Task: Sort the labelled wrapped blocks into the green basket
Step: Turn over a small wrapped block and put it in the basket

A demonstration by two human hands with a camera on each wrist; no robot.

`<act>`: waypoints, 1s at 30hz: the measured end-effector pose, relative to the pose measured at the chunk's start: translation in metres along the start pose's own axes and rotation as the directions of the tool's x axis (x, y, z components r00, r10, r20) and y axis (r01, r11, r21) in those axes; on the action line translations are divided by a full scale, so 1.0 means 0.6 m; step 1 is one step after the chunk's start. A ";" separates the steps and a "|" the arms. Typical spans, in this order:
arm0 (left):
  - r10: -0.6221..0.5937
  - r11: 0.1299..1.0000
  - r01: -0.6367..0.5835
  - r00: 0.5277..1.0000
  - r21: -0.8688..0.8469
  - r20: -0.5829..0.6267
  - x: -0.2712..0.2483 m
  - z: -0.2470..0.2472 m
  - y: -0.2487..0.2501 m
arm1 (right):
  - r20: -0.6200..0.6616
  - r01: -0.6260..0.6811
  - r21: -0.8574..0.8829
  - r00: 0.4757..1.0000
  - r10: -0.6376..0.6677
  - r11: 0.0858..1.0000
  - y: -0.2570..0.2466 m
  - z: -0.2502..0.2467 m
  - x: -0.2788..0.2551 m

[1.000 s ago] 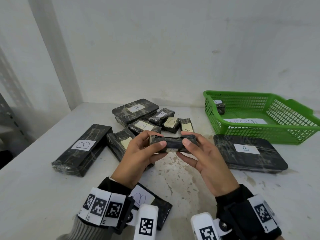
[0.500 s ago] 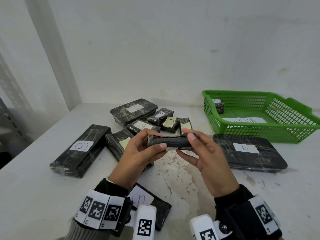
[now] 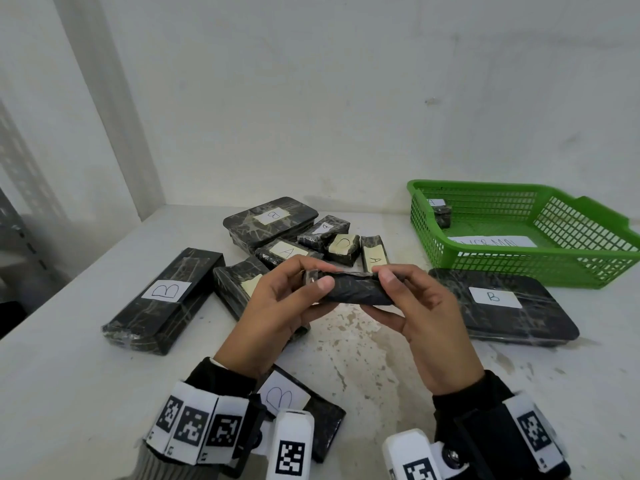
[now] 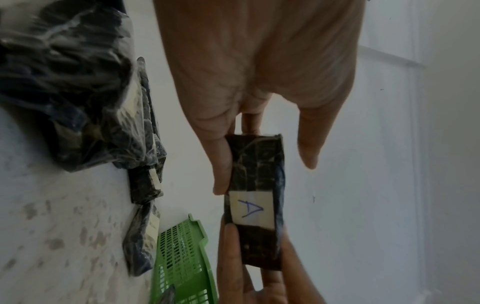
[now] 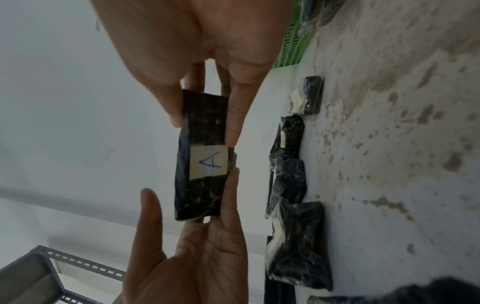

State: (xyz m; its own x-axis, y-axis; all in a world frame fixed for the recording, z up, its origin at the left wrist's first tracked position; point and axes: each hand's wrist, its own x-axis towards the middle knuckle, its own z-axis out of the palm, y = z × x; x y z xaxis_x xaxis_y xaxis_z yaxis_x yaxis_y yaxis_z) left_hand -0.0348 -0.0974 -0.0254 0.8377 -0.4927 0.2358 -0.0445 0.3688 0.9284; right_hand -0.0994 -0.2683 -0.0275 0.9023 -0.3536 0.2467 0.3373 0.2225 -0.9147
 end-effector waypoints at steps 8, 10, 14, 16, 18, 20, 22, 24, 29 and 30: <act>-0.012 1.000 0.011 1.000 -0.029 -0.018 0.005 -0.004 -0.003 | 0.010 -0.023 -0.003 1.000 0.023 1.000 0.002 -0.002 0.002; -0.008 0.998 0.007 1.000 -0.058 -0.028 0.005 -0.006 -0.001 | 0.049 -0.056 0.029 0.997 0.054 0.998 -0.001 -0.001 0.003; -0.018 0.997 0.018 1.000 -0.077 -0.001 0.004 -0.006 0.001 | 0.016 -0.026 0.022 1.000 0.026 0.999 -0.003 -0.001 0.002; -0.014 0.998 0.013 1.000 -0.057 -0.011 0.005 -0.005 0.000 | -0.004 -0.019 0.011 1.000 0.020 1.000 0.000 -0.004 0.002; -0.015 0.998 0.014 1.000 -0.063 -0.018 0.005 -0.005 -0.002 | -0.001 -0.028 0.005 1.000 0.028 1.000 0.000 -0.005 0.003; -0.022 0.996 0.020 0.999 -0.088 -0.024 0.006 -0.004 -0.003 | 0.030 -0.040 0.014 0.999 0.040 0.999 -0.003 -0.006 0.005; -0.029 0.993 0.025 0.999 -0.117 -0.027 0.008 -0.006 -0.001 | 0.073 -0.053 0.022 0.996 0.051 0.998 -0.006 -0.005 0.005; -0.035 0.989 0.034 0.999 -0.145 -0.005 0.008 -0.007 0.002 | 0.075 -0.037 0.005 0.997 0.036 0.999 -0.008 -0.005 0.004; -0.060 0.993 0.058 0.998 -0.106 -0.016 0.007 -0.003 -0.004 | 0.031 -0.030 -0.012 0.999 0.030 0.999 -0.005 -0.009 0.005; -0.064 0.993 0.060 0.997 -0.104 -0.032 0.007 -0.001 -0.005 | 0.030 -0.043 -0.009 0.999 0.043 0.999 -0.005 -0.009 0.006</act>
State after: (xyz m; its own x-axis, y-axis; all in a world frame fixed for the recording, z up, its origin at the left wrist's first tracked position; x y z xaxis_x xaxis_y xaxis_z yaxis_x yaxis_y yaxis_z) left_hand -0.0305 -0.1002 -0.0277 0.8556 -0.4901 0.1667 0.0632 0.4184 0.9061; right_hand -0.0986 -0.2749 -0.0258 0.9236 -0.3167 0.2162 0.2957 0.2290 -0.9274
